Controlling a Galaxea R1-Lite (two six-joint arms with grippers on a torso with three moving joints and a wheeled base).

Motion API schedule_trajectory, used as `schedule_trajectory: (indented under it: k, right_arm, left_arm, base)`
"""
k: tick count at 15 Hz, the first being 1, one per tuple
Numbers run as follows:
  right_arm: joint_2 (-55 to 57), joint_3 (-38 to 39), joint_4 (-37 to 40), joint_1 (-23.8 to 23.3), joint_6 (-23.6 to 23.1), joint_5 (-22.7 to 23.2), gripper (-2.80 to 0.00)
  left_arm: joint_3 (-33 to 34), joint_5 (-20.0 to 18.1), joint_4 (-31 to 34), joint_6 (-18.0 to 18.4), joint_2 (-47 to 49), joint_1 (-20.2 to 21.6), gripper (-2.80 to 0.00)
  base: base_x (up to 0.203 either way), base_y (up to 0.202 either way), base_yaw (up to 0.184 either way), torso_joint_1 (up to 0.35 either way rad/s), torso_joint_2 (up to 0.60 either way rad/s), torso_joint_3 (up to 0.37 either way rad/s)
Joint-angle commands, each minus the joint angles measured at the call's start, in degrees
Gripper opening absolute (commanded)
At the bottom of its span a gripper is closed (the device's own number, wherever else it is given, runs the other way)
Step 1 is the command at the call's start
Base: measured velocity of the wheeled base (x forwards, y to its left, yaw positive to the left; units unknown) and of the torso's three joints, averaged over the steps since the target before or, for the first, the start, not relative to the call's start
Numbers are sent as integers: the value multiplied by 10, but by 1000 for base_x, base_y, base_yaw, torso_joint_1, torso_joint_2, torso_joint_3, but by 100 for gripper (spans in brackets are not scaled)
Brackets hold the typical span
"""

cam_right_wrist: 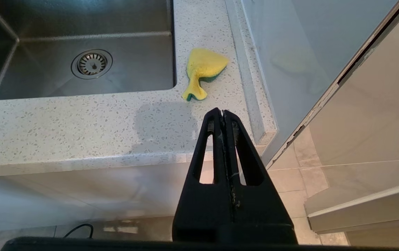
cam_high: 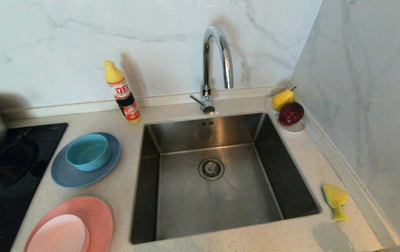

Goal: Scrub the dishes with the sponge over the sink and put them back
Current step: Grab the dish soap

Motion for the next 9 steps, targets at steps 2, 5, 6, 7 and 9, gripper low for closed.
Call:
schedule_trajectory:
  k: [2,5,6,7,9]
  right_arm:
    - [0,0,0,0,0,0,-280]
    - [0,0,0,0,0,0,-280]
    - [0,0,0,0,0,0,-280]
    - [0,0,0,0,0,0,-280]
    - [0,0,0,0,0,0,-280]
  left_arm:
    - [0,0,1,0,1,0,-280]
    - [0,0,1,2,1,0,-280]
    - [0,0,0,3,1,0,-280]
    - [0,0,0,3,1,0,-280]
    - [0,0,1,2,1,0,-280]
  base:
    - [0,0,0,0,0,0]
    - [0,0,0,0,0,0]
    - [0,0,0,0,0,0]
    - [0,0,0,0,0,0]
    - [0,0,0,0,0,0]
